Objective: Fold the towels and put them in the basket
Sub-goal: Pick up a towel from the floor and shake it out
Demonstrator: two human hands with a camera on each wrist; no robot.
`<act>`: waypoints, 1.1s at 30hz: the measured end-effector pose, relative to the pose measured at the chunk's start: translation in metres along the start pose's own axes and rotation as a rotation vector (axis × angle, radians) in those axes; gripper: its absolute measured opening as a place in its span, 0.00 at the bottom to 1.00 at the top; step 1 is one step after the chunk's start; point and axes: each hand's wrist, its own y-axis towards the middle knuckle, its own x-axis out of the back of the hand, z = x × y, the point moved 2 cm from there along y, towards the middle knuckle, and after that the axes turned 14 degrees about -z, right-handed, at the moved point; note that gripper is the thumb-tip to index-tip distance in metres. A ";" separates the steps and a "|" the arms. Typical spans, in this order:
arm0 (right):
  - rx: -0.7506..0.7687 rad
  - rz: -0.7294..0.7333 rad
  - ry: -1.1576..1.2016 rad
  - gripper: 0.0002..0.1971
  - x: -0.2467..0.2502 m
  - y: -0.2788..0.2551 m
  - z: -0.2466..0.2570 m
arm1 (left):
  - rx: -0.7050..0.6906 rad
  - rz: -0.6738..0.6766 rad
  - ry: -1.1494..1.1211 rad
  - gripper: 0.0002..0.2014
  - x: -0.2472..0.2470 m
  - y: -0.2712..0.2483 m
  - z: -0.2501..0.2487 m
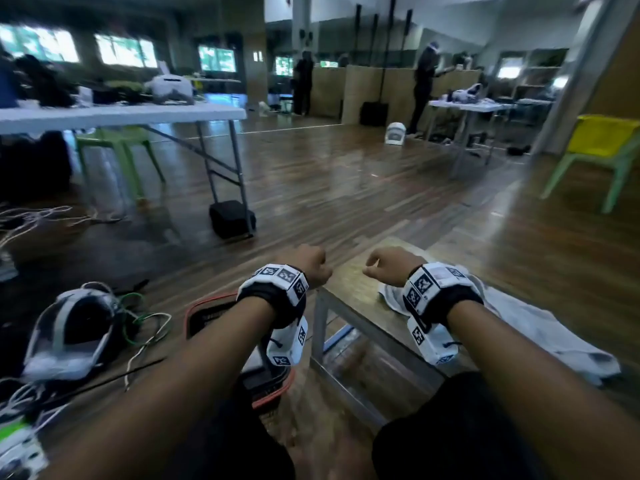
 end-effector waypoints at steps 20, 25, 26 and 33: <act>-0.767 -0.052 0.021 0.16 0.005 -0.253 -0.236 | -0.790 0.277 -0.216 0.19 -0.131 -0.039 -0.313; -0.860 0.030 0.192 0.11 -0.042 -0.296 -0.252 | -0.868 0.267 -0.148 0.24 -0.199 -0.065 -0.330; -0.852 0.060 0.247 0.11 -0.054 -0.299 -0.249 | -0.867 0.245 -0.141 0.27 -0.212 -0.068 -0.327; -0.836 0.308 0.447 0.12 -0.171 -0.296 -0.237 | -0.842 0.017 -0.171 0.32 -0.271 -0.073 -0.289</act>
